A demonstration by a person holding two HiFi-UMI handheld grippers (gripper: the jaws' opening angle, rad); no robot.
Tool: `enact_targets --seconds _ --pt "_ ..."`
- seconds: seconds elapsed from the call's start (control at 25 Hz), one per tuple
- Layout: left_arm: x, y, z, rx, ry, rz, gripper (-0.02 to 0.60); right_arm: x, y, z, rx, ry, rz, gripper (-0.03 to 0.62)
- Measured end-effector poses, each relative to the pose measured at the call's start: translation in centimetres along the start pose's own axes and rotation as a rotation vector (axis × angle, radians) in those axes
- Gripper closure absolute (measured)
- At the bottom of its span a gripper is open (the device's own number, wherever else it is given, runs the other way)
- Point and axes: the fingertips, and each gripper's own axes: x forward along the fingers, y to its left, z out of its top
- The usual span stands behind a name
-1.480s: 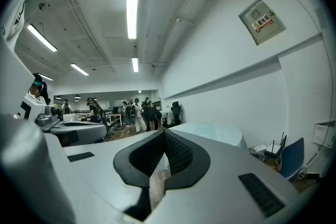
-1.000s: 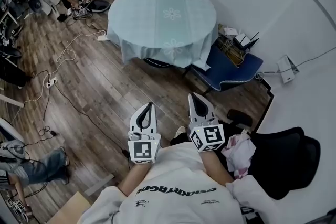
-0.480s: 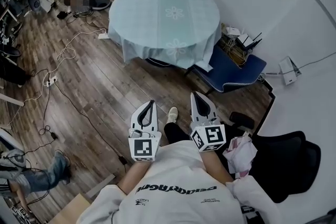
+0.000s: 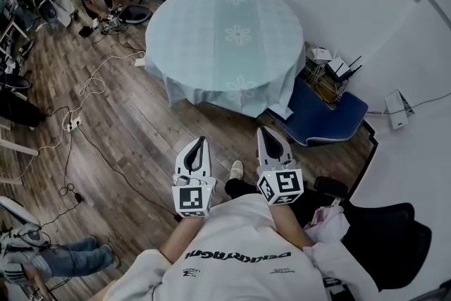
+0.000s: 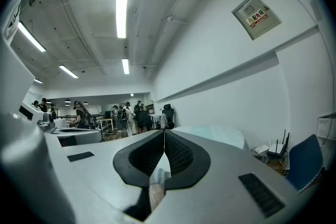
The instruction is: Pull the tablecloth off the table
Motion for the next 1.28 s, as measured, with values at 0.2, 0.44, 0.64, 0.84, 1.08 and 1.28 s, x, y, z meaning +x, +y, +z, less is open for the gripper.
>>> enact_targets --seconds 0.2,0.44,0.64,0.84,1.08,1.28 --pt "7.4 2.2 0.5 -0.001 0.035 0.054 0.566 6.7 -4.4 1.3 0.022 0.006 0.003 0.560" --pt "15.0 2.4 0.6 0.018 0.066 0.060 0.566 12.6 -8.4 1.9 0.036 0.034 0.038 0.559" --pt "19.4 0.9 -0.1 0.042 0.078 0.009 0.568 15.5 -11.2 1.7 0.057 0.048 0.043 0.559" --pt "22.5 1.6 -0.8 0.018 0.123 0.028 0.568 18.0 -13.0 0.4 0.086 0.081 0.033 0.559" --pt "26.6 3.6 -2.7 0.010 0.156 0.043 0.566 22.2 -14.1 -1.6 0.079 0.137 0.045 0.559" --pt "30.6 6.8 -3.8 -0.010 0.187 0.064 0.566 26.9 -15.5 -2.3 0.082 0.170 0.019 0.559"
